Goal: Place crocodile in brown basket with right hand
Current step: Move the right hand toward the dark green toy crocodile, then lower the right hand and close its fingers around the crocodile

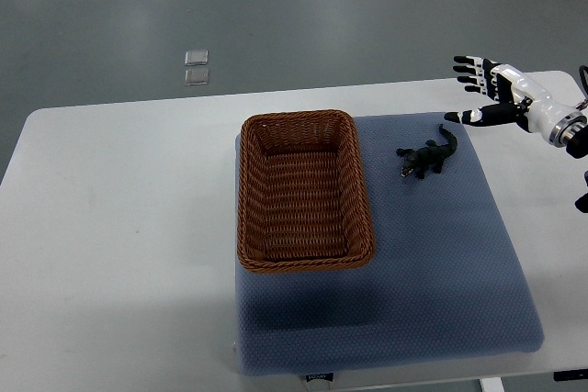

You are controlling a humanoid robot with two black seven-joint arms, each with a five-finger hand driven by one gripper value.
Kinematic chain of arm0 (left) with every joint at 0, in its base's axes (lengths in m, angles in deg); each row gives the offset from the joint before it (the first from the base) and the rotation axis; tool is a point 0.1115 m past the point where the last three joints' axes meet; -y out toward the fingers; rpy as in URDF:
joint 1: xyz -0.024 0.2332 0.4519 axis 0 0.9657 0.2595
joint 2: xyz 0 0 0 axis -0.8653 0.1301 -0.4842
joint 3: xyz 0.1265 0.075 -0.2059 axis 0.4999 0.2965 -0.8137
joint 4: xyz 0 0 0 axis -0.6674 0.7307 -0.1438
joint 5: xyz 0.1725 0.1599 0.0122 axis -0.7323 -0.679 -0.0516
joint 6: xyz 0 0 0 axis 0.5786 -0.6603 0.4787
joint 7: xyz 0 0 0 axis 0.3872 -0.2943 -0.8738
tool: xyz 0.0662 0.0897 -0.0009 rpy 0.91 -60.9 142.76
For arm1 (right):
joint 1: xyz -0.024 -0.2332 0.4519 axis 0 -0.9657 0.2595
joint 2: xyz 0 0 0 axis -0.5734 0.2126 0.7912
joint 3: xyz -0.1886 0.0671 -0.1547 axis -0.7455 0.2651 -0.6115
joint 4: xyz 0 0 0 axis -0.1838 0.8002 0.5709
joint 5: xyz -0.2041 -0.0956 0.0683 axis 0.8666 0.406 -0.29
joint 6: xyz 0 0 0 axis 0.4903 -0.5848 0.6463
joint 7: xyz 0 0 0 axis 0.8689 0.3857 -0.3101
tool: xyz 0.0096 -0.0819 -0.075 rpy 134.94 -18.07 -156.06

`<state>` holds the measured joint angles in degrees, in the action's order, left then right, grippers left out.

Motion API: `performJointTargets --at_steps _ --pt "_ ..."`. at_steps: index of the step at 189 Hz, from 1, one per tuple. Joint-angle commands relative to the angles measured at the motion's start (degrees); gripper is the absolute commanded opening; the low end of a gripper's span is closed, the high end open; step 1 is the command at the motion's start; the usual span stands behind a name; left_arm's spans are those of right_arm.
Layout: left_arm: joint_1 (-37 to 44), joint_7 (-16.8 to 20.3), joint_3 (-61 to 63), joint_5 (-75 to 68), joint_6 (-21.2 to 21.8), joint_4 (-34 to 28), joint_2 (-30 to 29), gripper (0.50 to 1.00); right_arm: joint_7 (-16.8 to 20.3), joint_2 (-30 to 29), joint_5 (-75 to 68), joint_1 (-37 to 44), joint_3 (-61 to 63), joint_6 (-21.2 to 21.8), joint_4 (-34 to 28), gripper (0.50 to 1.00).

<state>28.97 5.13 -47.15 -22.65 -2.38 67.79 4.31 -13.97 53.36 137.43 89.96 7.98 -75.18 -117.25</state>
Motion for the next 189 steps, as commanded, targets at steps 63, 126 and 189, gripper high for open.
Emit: performJointTargets --at_steps 63,126,189 --pt "-0.02 0.00 -0.03 0.00 -0.01 0.00 0.00 1.000 -0.36 2.78 13.04 6.54 -12.65 -2.89 -1.77 0.928" --pt "-0.02 0.00 -0.03 0.00 -0.01 0.00 0.00 1.000 -0.88 3.57 20.16 10.06 -22.67 -7.47 -1.77 0.928" --pt "-0.02 0.00 -0.03 0.00 -0.01 0.00 0.00 1.000 -0.97 3.39 24.73 11.46 -28.74 -10.54 -1.77 0.926"
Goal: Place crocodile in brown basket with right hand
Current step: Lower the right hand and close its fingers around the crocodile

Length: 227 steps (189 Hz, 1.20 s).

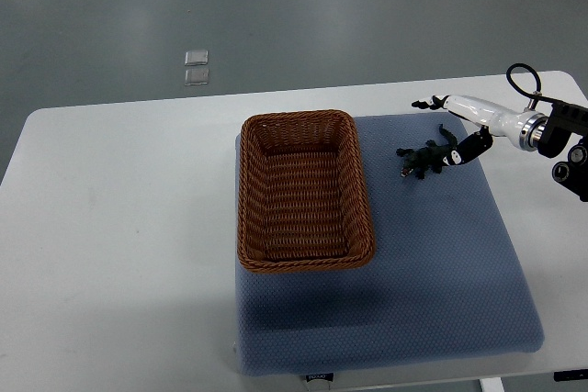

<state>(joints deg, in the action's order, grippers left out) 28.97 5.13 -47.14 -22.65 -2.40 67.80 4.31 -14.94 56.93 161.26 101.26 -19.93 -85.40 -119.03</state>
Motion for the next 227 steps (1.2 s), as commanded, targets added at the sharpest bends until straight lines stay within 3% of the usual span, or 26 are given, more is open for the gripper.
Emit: performJointTargets --at_steps 1,90,184,227 --pt "-0.03 0.00 -0.04 0.00 0.01 0.00 0.00 1.000 0.00 -0.17 0.90 0.16 -0.83 -0.33 0.01 0.926" --pt "0.06 0.00 -0.04 0.00 0.01 0.00 0.00 1.000 0.09 -0.70 5.20 4.11 -11.99 -8.15 0.89 0.903" --pt "-0.03 0.00 -0.04 0.00 0.01 0.00 0.00 1.000 0.00 -1.93 8.90 4.29 -14.01 -8.50 2.39 0.901" --pt "-0.03 0.00 -0.04 0.00 0.01 0.00 0.00 1.000 0.00 -3.51 9.51 4.82 -14.28 -9.20 3.70 0.850"
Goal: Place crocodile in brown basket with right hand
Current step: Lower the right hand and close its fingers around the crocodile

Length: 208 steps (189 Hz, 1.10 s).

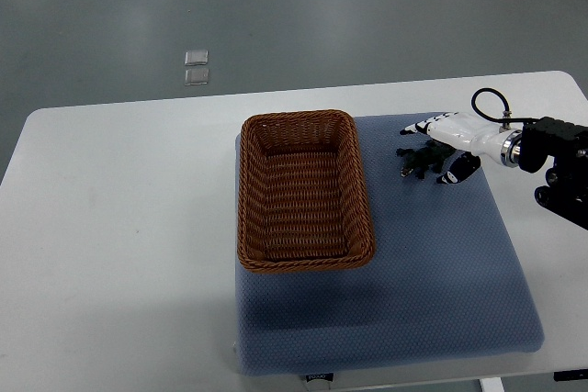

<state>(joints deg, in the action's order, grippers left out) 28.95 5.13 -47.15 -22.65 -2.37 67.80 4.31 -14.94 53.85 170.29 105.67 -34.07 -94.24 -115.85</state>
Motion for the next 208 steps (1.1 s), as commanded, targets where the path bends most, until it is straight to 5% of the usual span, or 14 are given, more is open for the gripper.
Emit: performJointTargets --at_steps 1,208 --pt "-0.01 0.00 0.05 0.00 -0.01 0.00 0.00 1.000 0.00 -0.52 0.48 0.41 -0.22 -0.36 0.52 0.846" --pt "-0.01 0.00 -0.03 0.00 -0.01 0.00 0.00 1.000 0.00 -1.13 1.54 0.58 -2.42 -2.12 2.63 0.695"
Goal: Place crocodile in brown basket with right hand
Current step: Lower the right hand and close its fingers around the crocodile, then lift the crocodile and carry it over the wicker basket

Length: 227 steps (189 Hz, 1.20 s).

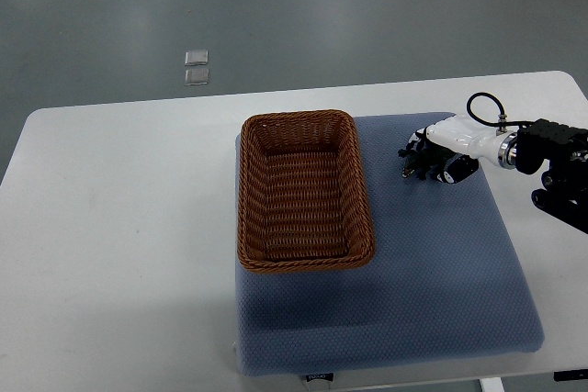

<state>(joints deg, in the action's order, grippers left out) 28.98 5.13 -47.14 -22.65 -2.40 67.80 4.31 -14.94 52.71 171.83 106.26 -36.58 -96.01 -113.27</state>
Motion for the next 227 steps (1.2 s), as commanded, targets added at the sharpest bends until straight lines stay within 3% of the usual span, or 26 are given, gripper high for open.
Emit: performJointTargets --at_steps 1,32,77,167,227 --pt "-0.03 0.00 -0.04 0.00 0.01 0.00 0.00 1.000 0.00 0.00 0.00 -0.01 0.09 -0.35 0.05 0.695" --pt "-0.03 0.00 -0.04 0.00 0.01 0.00 0.00 1.000 0.00 0.00 0.00 -0.01 0.09 -1.14 0.14 0.654" --pt "0.06 0.00 -0.04 0.00 0.01 0.00 0.00 1.000 0.09 0.18 0.00 -0.10 0.09 -2.28 0.14 0.500" --pt "-0.03 0.00 0.04 0.00 0.01 0.00 0.00 1.000 0.00 0.88 -0.18 0.17 0.26 -5.53 -0.21 0.500" --pt "-0.03 0.00 0.04 0.00 0.01 0.00 0.00 1.000 -0.79 0.97 -0.44 4.65 0.53 -7.82 -5.75 0.500"
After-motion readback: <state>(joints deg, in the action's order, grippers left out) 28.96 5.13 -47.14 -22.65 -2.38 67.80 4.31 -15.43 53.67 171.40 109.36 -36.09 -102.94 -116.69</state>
